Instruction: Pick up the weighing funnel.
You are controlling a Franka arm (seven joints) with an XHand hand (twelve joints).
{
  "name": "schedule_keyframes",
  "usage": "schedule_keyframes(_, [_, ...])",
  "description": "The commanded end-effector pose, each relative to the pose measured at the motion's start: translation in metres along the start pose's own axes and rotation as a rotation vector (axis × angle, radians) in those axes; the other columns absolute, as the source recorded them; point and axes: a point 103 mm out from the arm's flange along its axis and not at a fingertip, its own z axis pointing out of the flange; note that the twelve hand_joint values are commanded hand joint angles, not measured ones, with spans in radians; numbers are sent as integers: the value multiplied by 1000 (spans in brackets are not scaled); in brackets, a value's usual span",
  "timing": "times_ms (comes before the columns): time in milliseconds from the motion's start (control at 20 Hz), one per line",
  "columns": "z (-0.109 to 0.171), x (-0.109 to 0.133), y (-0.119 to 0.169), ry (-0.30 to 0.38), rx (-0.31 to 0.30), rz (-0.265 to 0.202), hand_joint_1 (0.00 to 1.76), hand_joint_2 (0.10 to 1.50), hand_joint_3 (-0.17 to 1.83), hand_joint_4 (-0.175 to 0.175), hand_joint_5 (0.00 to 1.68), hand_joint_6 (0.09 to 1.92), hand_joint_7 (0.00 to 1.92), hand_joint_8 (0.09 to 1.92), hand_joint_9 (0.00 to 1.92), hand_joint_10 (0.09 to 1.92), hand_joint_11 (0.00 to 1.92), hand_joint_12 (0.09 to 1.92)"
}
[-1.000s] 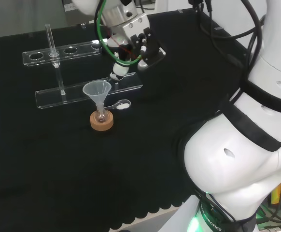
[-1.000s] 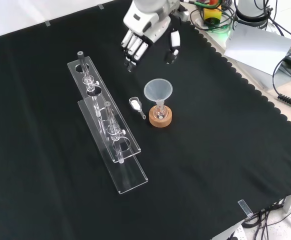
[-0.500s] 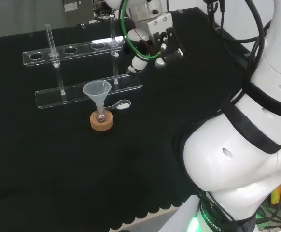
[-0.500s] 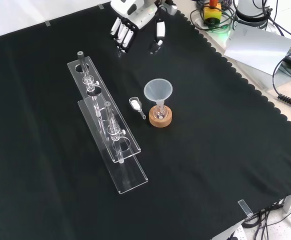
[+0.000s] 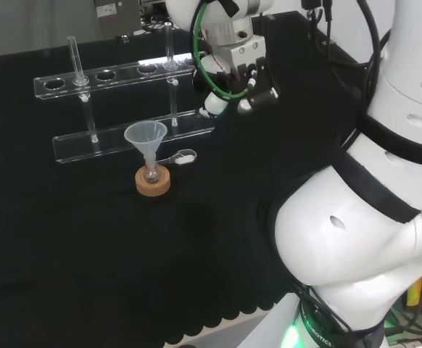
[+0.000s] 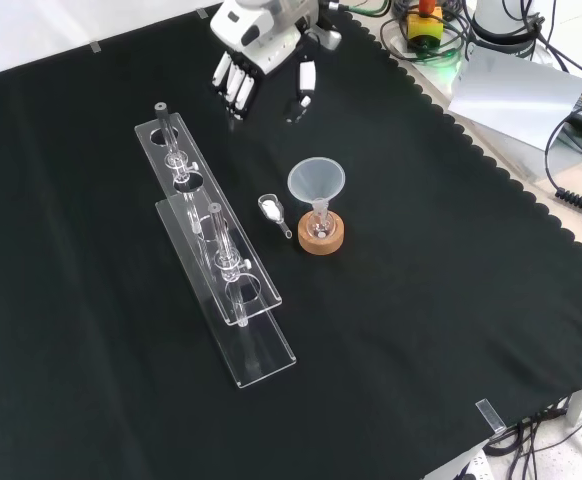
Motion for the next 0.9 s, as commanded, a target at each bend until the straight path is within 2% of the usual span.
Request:
schedule_keyframes(50, [30,-3,22,16,19,-3,850,676,679,-66,626,210,562,720,838,548,493,1289])
schedule_keyframes(250, [48,-1,33,25,25,1,848,663,689,-67,580,246,495,750,794,568,469,1300])
schedule_keyframes(550, [69,8,46,9,10,9,849,647,703,-67,530,362,300,803,610,670,401,1315])
schedule_keyframes(900, [82,14,56,2,38,-8,852,638,719,-73,501,445,372,798,653,681,397,1331])
